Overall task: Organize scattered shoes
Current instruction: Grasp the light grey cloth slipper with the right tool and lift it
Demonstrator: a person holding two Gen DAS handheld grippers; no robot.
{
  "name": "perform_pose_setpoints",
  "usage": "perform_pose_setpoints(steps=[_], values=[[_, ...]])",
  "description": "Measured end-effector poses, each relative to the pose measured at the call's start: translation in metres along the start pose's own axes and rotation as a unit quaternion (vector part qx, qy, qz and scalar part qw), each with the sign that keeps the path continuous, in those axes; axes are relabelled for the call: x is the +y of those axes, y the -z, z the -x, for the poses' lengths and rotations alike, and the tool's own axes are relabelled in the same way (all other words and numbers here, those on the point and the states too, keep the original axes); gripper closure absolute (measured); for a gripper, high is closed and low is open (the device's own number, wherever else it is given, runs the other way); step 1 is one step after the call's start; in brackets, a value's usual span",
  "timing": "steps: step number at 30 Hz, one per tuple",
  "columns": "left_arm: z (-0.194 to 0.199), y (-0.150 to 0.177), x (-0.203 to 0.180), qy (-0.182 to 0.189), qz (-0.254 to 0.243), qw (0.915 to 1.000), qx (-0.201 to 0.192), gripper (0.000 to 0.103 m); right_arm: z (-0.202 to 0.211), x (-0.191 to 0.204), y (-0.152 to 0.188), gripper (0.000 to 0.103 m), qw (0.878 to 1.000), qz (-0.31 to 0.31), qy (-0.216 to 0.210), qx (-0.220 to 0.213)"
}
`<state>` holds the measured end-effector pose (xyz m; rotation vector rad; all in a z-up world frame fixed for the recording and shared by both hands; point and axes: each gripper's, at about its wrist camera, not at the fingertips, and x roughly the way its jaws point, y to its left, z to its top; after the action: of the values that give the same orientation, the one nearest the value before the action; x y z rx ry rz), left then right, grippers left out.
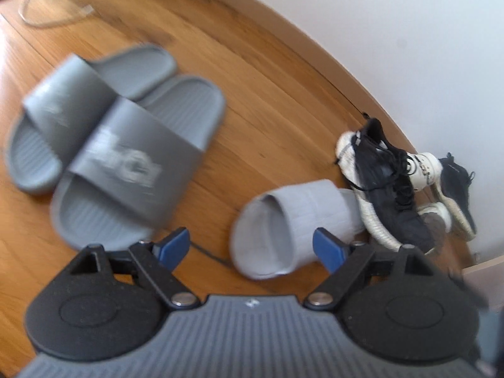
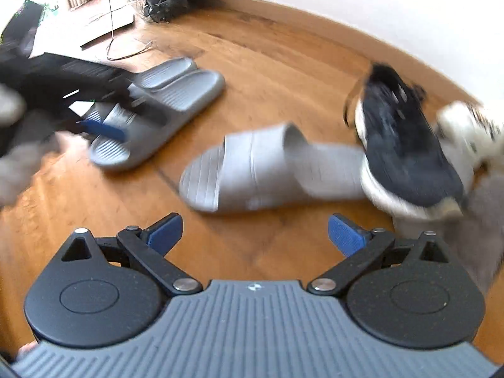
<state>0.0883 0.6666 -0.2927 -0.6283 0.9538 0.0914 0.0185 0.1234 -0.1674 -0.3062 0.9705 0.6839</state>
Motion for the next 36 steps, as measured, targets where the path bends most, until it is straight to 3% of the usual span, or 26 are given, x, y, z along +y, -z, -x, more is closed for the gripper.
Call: perform_pose_setpoints(steps=[2, 4, 9, 12, 13, 14, 20, 23, 27, 29, 31, 36], values=[[0.001, 0.0, 0.025, -0.041, 0.001, 0.9987, 0.03, 0.015, -0.028, -0.002, -0.015, 0.003, 0.999, -0.026, 0.015, 0.017], [0.004, 0.001, 0.038, -0.05, 0.01, 0.9981, 0.035, 0.015, -0.051, -0.001, -0.028, 0.003, 0.998, -0.048, 0.032, 0.027], [0.01, -0.001, 0.038, -0.035, 0.04, 0.998, 0.035, 0.015, -0.089, 0.016, -0.04, 0.003, 0.995, -0.001, 0.086, 0.04], [0.005, 0.0, 0.05, -0.029, 0.038, 0.9978, 0.047, 0.015, -0.11, 0.015, -0.041, 0.01, 0.993, 0.019, 0.096, 0.064], [-0.002, 0.0, 0.049, -0.025, 0.036, 0.9978, 0.05, 0.015, -0.113, 0.014, -0.04, 0.022, 0.993, 0.026, 0.09, 0.072], [0.002, -0.004, 0.053, -0.023, 0.034, 0.9978, 0.052, 0.015, -0.115, 0.013, -0.039, 0.023, 0.993, 0.031, 0.084, 0.079], [0.0, -0.005, 0.046, -0.021, 0.024, 0.9977, 0.061, 0.015, -0.104, 0.016, -0.029, 0.026, 0.991, 0.097, 0.064, 0.069], [0.02, -0.01, 0.029, -0.023, 0.021, 0.9974, 0.065, 0.015, -0.096, 0.02, -0.026, 0.026, 0.988, 0.131, 0.055, 0.063], [0.012, -0.011, 0.05, -0.019, 0.025, 0.9964, 0.079, 0.015, -0.08, 0.022, -0.018, 0.027, 0.987, 0.149, 0.01, 0.056], [0.01, -0.011, 0.041, -0.017, 0.023, 0.996, 0.084, 0.015, -0.069, 0.021, -0.011, 0.027, 0.986, 0.154, -0.015, 0.053], [0.027, -0.015, 0.059, -0.016, 0.022, 0.9958, 0.087, 0.015, -0.057, 0.02, -0.004, 0.027, 0.986, 0.156, -0.038, 0.049], [0.043, -0.024, 0.048, -0.025, 0.025, 0.9955, 0.088, 0.015, -0.027, 0.028, 0.007, 0.027, 0.98, 0.179, -0.079, 0.042]])
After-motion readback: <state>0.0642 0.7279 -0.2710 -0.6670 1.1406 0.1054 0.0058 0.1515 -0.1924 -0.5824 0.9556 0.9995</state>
